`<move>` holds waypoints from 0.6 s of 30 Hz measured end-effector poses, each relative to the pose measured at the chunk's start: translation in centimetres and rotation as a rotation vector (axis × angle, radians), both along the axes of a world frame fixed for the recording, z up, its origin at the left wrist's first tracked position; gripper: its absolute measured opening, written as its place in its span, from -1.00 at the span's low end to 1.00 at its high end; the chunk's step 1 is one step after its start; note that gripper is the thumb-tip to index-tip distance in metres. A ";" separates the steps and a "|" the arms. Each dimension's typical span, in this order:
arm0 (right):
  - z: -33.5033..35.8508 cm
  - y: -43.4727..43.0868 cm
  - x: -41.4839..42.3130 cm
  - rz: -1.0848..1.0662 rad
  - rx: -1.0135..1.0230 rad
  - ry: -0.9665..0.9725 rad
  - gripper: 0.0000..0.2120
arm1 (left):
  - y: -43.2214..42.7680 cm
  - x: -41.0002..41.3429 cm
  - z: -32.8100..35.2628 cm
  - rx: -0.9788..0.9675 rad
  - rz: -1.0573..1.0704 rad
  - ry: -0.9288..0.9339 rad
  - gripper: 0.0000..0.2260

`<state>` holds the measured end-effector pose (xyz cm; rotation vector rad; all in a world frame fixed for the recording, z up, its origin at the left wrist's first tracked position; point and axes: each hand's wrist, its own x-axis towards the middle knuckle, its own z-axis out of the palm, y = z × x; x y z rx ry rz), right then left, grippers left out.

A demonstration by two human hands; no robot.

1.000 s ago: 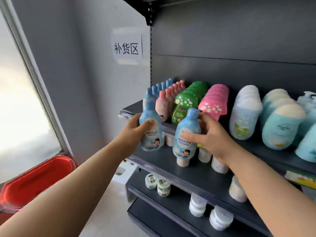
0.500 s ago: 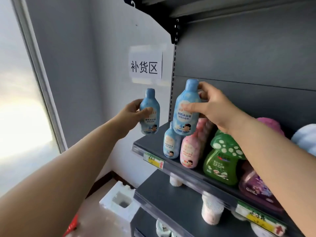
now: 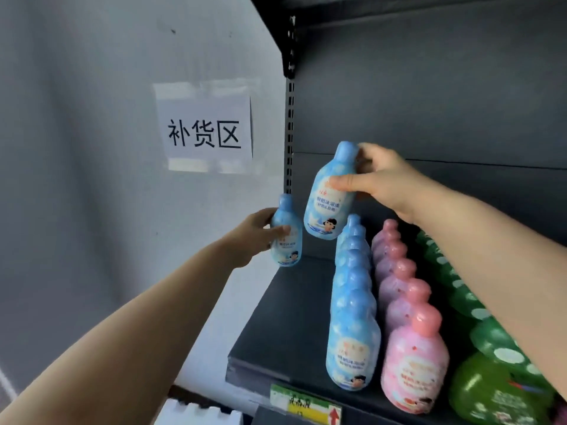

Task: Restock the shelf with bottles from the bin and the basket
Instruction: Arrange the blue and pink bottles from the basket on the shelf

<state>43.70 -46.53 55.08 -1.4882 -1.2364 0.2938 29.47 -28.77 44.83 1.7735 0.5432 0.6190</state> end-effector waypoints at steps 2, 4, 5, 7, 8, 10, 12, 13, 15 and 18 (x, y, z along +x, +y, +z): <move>-0.4 1.4 0.7 -0.028 -0.057 -0.039 -0.68 | 2.3 2.1 -1.2 -0.004 -0.055 0.025 -0.66; -0.9 2.6 1.3 -0.069 -0.127 -0.084 -0.67 | 3.8 4.0 -2.4 -0.015 -0.097 0.033 -0.66; -1.2 3.1 1.5 -0.094 -0.163 -0.105 -0.67 | 4.4 4.9 -3.0 -0.022 -0.118 0.035 -0.66; -1.8 4.1 2.1 -0.133 -0.233 -0.150 -0.66 | 5.2 6.7 -4.0 -0.023 -0.168 0.035 -0.67; -2.1 4.5 2.3 -0.149 -0.270 -0.184 -0.64 | 5.5 7.4 -4.4 -0.021 -0.184 0.026 -0.66; -2.8 5.3 2.7 -0.182 -0.354 -0.253 -0.62 | 6.0 8.6 -5.2 0.001 -0.216 0.007 -0.63; -3.3 5.8 2.9 -0.209 -0.428 -0.309 -0.62 | 6.4 9.5 -6.0 0.049 -0.253 -0.001 -0.61; -3.5 6.0 2.9 -0.219 -0.456 -0.332 -0.62 | 6.4 9.7 -6.3 0.066 -0.263 -0.012 -0.60; -3.9 6.5 2.8 -0.246 -0.510 -0.384 -0.60 | 6.7 10.1 -6.8 0.108 -0.260 -0.035 -0.57; -4.3 7.2 2.7 -0.261 -0.609 -0.462 -0.62 | 7.3 10.0 -7.8 0.265 -0.223 0.023 -0.57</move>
